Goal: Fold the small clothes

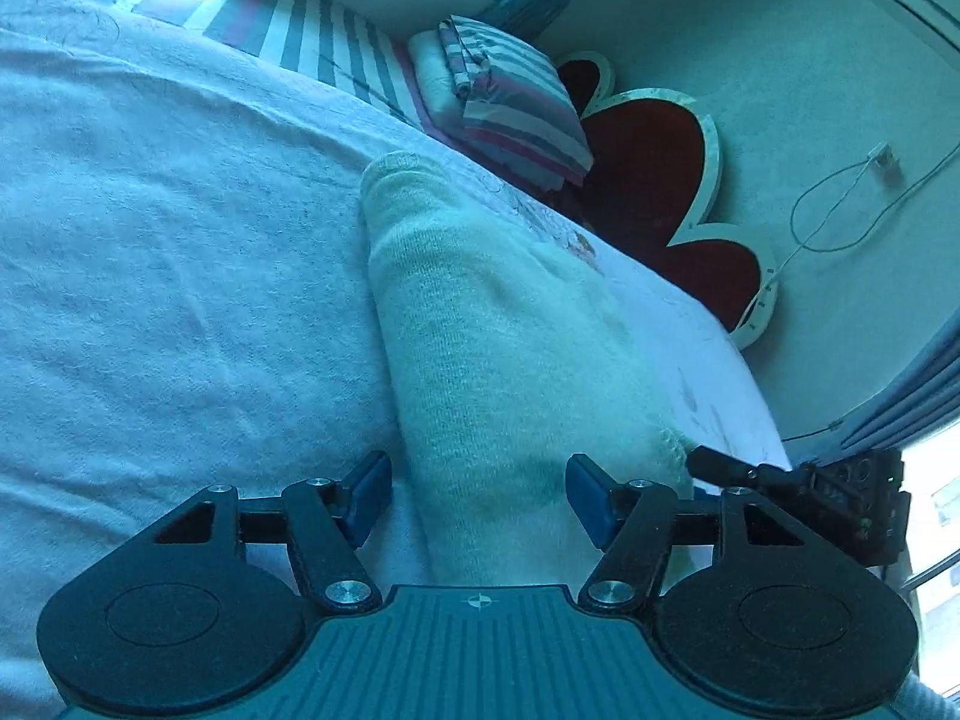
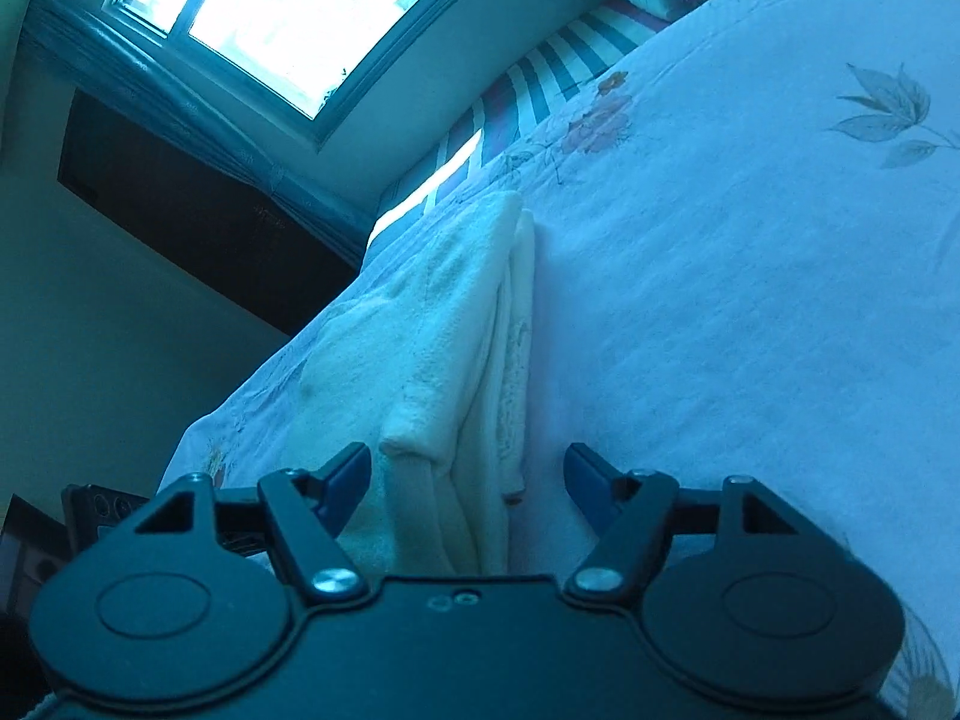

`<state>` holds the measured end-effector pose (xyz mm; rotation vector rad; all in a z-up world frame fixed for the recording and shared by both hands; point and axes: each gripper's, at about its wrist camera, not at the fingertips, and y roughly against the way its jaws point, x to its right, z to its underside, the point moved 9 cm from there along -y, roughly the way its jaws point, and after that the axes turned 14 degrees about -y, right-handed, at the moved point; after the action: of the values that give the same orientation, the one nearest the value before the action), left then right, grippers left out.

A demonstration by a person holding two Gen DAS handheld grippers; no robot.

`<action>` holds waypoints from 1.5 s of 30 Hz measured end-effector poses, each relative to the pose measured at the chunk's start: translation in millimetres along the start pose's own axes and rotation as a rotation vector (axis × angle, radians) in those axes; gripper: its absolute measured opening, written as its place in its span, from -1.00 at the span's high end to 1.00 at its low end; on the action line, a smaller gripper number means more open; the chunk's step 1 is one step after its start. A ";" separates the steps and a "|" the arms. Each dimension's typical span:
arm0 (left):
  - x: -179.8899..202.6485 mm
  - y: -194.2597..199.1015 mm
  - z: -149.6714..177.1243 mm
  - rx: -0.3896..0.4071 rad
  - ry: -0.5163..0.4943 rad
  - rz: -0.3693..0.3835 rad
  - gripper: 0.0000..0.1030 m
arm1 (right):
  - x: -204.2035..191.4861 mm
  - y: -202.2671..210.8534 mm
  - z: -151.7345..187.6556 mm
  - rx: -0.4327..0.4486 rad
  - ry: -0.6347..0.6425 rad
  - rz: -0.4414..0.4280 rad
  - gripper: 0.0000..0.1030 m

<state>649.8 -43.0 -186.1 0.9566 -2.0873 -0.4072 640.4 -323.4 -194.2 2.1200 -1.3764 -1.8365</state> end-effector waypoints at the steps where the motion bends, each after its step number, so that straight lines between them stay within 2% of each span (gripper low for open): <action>1: -2.1 -2.9 -0.8 0.002 0.015 0.020 -0.25 | 0.1 -3.2 -1.5 -0.009 0.006 -0.009 -0.39; 5: -6.9 -15.2 -2.2 0.016 0.054 0.089 -0.25 | -1.5 -10.4 -4.6 -0.045 0.027 -0.043 -0.39; 15: 3.9 -34.3 -8.9 0.016 -0.012 0.120 -0.24 | -15.2 -30.1 -7.2 -0.089 0.086 -0.070 -0.40; 20: 6.4 -34.6 -15.3 0.008 -0.069 0.100 -0.24 | -19.3 -33.5 -6.0 -0.092 0.121 -0.062 -0.40; 24: 12.5 -30.8 -16.2 0.013 -0.125 0.065 -0.24 | -26.0 -37.5 -1.2 -0.082 0.202 -0.025 -0.38; 25: 13.3 -30.9 -17.1 0.015 -0.134 0.055 -0.23 | -26.8 -37.7 -0.6 -0.078 0.216 -0.014 -0.36; 27: 15.1 -30.6 -18.0 0.013 -0.164 0.025 -0.12 | -26.3 -38.4 -1.7 -0.071 0.226 0.005 -0.14; 29: 16.5 -31.0 -20.7 0.011 -0.166 0.016 0.01 | -24.3 -38.9 -3.3 -0.069 0.219 0.015 0.00; 35: 21.4 -27.9 -26.3 0.014 -0.184 -0.017 0.31 | -31.5 -39.9 -0.4 -0.045 0.255 0.046 0.28; 40: 40.0 -15.5 -38.1 -0.002 -0.267 -0.072 0.37 | -52.5 -27.6 4.2 -0.020 0.312 0.066 0.35; 45: 58.1 17.7 -53.8 0.046 -0.305 -0.047 0.38 | -82.0 -0.8 8.8 0.026 0.330 0.052 0.36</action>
<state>658.9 -72.9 -111.2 1.0240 -2.3600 -0.5605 640.3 -268.7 -132.5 2.2463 -1.3640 -1.3761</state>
